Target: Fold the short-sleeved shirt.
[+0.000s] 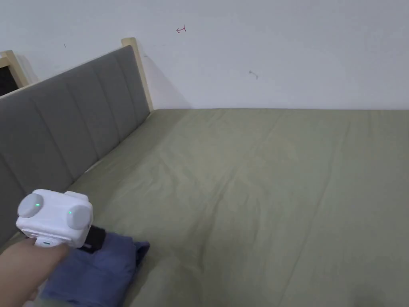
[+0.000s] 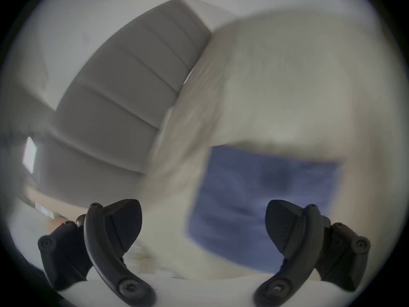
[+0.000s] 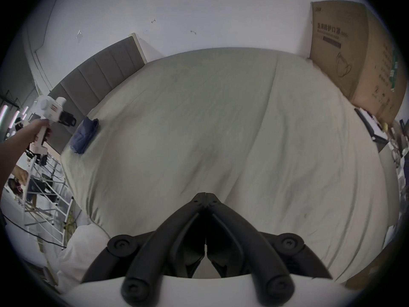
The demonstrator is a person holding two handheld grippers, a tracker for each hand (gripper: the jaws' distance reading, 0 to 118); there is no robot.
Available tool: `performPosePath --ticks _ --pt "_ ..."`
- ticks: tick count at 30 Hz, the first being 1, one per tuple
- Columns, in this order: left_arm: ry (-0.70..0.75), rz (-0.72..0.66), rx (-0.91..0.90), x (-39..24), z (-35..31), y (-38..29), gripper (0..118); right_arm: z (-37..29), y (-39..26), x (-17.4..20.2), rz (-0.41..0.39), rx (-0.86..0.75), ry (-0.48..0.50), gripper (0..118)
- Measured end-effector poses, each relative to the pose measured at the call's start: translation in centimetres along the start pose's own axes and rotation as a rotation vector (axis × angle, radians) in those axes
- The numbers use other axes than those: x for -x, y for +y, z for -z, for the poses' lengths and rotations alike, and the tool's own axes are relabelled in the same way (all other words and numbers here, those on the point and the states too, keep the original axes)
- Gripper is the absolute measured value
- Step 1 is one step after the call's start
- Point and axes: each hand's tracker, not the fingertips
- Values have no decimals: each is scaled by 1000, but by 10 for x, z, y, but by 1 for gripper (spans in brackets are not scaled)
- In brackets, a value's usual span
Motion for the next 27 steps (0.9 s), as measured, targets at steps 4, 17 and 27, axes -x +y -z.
performPosePath --ticks 4,17,27 --pt "-715 -327 -152 -32 -66 -58 4 -11 -1 -6 5 -45 -8 0" --pt "-848 -125 -805 -204 -282 -207 0 -142 9 -25 99 -407 -78 0" --pt "-534 -94 -1237 -215 -370 -238 0 -232 -28 -11 -71 -1107 -357 0"
